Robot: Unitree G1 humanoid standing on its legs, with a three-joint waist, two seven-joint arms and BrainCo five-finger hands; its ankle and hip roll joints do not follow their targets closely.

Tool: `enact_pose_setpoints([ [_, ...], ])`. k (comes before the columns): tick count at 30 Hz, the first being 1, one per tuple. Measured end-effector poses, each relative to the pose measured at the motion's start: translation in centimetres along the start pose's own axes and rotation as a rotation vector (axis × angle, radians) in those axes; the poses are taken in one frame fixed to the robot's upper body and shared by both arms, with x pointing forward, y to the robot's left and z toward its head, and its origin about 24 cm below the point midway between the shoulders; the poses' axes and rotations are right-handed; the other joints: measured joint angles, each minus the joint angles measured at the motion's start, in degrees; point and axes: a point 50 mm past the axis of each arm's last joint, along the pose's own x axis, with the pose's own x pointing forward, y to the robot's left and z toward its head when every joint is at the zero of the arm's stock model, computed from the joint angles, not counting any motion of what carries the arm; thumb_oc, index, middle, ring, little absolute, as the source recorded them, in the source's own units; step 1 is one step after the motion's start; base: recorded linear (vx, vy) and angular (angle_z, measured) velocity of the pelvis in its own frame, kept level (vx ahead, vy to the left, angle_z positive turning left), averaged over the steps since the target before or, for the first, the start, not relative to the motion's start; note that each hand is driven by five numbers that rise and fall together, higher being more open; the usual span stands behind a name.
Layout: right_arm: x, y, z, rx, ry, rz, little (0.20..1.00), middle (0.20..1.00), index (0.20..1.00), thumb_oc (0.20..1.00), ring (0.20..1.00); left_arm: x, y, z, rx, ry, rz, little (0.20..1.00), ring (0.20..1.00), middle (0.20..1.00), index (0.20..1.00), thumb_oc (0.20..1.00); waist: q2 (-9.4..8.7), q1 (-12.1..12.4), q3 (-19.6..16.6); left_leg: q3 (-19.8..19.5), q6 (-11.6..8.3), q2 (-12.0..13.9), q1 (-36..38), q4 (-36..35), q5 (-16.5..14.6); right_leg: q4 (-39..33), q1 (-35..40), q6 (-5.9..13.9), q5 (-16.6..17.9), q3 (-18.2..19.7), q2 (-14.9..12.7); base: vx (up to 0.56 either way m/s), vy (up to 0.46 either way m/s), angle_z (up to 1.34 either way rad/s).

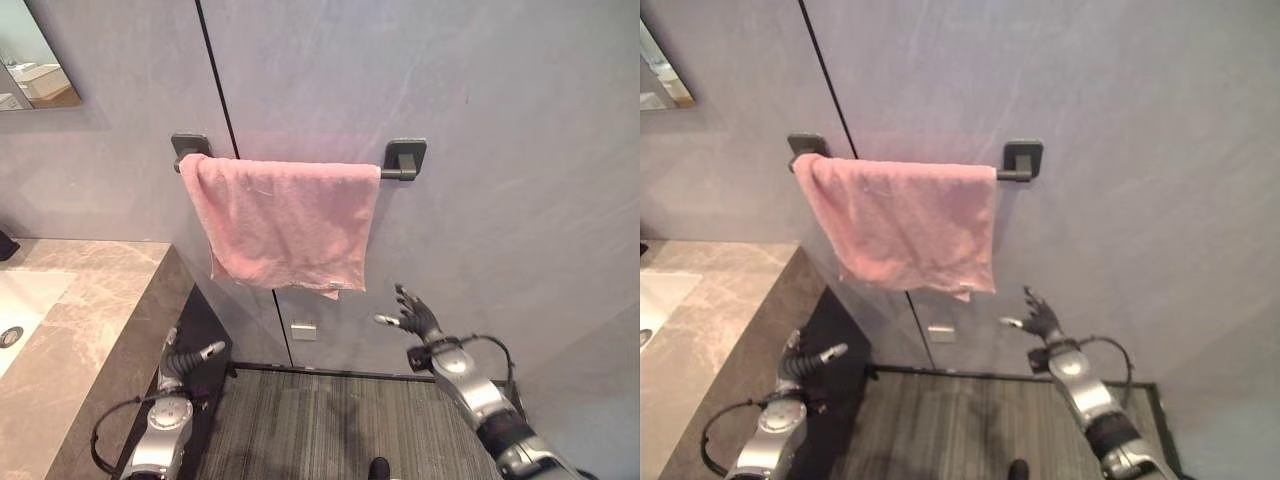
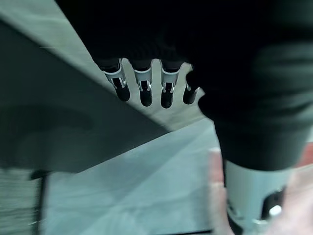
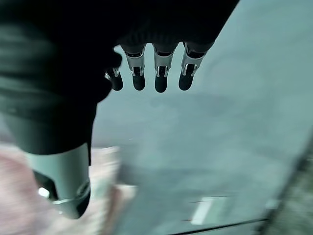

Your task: Put brush and paste in cup on sink, flatten towel.

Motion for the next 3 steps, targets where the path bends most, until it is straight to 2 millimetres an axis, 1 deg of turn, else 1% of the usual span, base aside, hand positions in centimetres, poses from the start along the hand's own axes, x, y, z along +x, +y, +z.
enact_pose_setpoints([
  [2, -0.6, -0.9, -3.0, 0.005, 0.114, -0.035, 1.0, 1.0, 1.0, 1.0, 1.0, -0.2, -0.2, -2.0, 0.029, 0.079, -0.02, 1.0, 1.0, 1.0, 1.0, 1.0, -0.04, -0.3, -0.1, -0.1, -0.25, 0.0, -1.0, 0.0, 0.2, 0.0, -1.0, 0.06, 0.1, 0.0, 0.0, -0.1, -0.012, 0.02],
  [3, -1.2, -1.4, -5.0, 0.013, 0.194, -0.061, 1.0, 1.0, 1.0, 1.0, 1.0, -0.6, -0.5, -3.6, 0.057, 0.143, -0.044, 1.0, 1.0, 1.0, 1.0, 1.0, 0.05, -0.4, -0.2, -0.1, -0.39, 0.0, -1.5, 0.0, 0.3, 0.0, -1.5, 0.04, 0.2, 0.0, 0.0, -0.09, -0.005, 0.01],
])
